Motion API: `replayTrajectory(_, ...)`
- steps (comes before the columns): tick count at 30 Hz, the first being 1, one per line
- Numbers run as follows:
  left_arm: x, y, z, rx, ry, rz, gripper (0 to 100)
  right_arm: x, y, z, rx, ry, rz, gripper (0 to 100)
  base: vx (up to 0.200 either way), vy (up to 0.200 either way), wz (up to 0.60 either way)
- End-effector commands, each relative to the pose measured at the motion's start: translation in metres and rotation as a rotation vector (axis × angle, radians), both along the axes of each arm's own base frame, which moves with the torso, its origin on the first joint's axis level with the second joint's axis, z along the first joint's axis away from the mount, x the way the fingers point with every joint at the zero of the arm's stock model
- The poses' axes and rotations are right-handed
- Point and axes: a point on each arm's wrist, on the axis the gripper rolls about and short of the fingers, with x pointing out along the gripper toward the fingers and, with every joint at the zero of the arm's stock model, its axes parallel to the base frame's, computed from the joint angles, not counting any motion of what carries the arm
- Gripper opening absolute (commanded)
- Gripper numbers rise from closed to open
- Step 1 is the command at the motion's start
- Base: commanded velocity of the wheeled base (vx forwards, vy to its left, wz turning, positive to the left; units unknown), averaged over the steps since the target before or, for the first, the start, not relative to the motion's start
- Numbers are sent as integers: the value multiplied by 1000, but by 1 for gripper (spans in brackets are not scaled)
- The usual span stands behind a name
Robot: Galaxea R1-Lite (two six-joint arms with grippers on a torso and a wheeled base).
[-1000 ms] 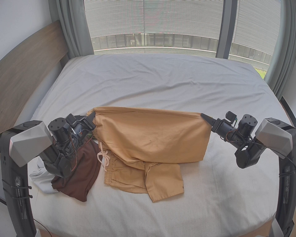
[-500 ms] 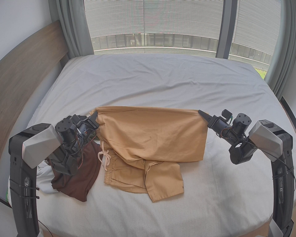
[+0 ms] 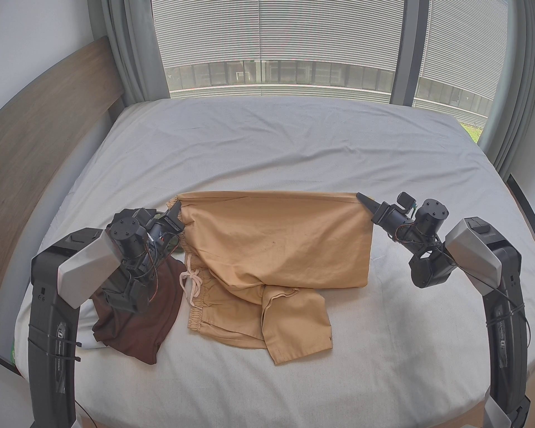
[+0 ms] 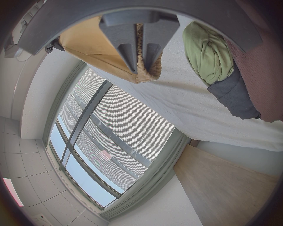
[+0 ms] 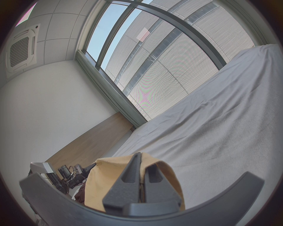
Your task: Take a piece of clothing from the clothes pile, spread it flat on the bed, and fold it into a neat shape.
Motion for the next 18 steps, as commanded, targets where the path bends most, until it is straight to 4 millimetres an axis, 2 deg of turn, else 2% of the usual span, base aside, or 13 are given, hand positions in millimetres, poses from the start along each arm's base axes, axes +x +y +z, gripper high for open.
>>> replayTrajectory(1, 3, -1, -6, 1, 7, -2, 0, 7, 0, -5, -1, 0, -2, 0, 0, 0, 0)
replayTrajectory(16, 9, -2, -8, 4, 13, -9, 0, 17, 2, 0, 4, -22, -14, 0, 0, 0, 0)
replayTrajectory(17, 9, -2, -7, 4, 16, -11, 100, 18, 1, 1, 4, -25, -16, 0, 0, 0, 0)
replayTrajectory(18, 9, -2, -7, 4, 16, -11, 100, 18, 1, 1, 4, -25, -16, 0, 0, 0, 0)
